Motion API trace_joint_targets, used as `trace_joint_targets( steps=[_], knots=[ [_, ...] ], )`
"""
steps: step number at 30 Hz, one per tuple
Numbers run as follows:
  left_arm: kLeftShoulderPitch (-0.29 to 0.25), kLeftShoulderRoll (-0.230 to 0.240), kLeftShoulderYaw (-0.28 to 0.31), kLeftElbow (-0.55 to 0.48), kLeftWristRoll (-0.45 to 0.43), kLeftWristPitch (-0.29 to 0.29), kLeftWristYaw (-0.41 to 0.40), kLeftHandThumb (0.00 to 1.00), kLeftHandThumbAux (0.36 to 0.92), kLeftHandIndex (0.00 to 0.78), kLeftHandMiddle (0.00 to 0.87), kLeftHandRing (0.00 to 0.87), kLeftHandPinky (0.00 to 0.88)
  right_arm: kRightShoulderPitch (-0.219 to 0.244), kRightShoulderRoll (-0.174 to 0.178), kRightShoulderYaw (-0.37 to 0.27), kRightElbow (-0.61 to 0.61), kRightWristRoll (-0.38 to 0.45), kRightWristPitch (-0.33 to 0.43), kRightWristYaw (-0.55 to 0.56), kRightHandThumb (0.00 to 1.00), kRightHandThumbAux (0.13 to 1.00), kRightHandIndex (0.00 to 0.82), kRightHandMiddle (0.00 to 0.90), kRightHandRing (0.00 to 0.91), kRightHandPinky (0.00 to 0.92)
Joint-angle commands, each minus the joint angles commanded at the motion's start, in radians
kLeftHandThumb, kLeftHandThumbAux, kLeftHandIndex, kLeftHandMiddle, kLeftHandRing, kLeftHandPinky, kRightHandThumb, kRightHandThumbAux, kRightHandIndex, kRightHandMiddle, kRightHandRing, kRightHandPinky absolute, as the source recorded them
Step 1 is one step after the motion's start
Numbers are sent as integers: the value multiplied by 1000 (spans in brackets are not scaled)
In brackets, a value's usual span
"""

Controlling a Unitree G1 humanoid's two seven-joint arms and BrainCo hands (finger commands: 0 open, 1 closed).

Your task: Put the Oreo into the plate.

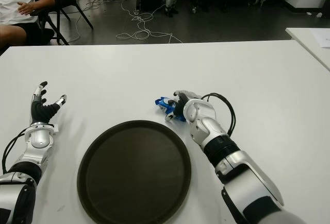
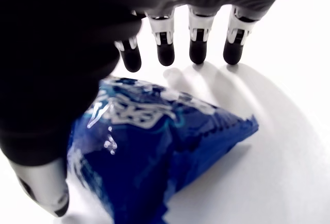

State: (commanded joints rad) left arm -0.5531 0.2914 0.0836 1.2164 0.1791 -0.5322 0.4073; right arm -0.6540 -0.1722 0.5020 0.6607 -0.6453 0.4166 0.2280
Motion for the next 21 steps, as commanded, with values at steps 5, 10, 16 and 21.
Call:
trace_joint_targets(
  steps=[5,10,16,21],
  knots=[
    [1,-2,2,-3,-1,-2,3,0,759,55,77,51,25,-5,-1,5,5,-4,6,9,0,720,30,68,49,0],
    [0,-3,4,-2,-4,2,3,0,751,56,83,56,29,-3,-3,6,0,-8,5,3,0,725,31,68,49,0],
    [-1,-3,6,0,-5,8,1,0,735,56,81,55,28,-4,-5,9,3,-13,0,-9,0,732,27,74,56,0],
    [0,-4,4,-5,-1,8,4,0,742,51,75,49,24,-7,-6,14,37,-25,-42,-79,0,733,37,96,76,4]
  ],
)
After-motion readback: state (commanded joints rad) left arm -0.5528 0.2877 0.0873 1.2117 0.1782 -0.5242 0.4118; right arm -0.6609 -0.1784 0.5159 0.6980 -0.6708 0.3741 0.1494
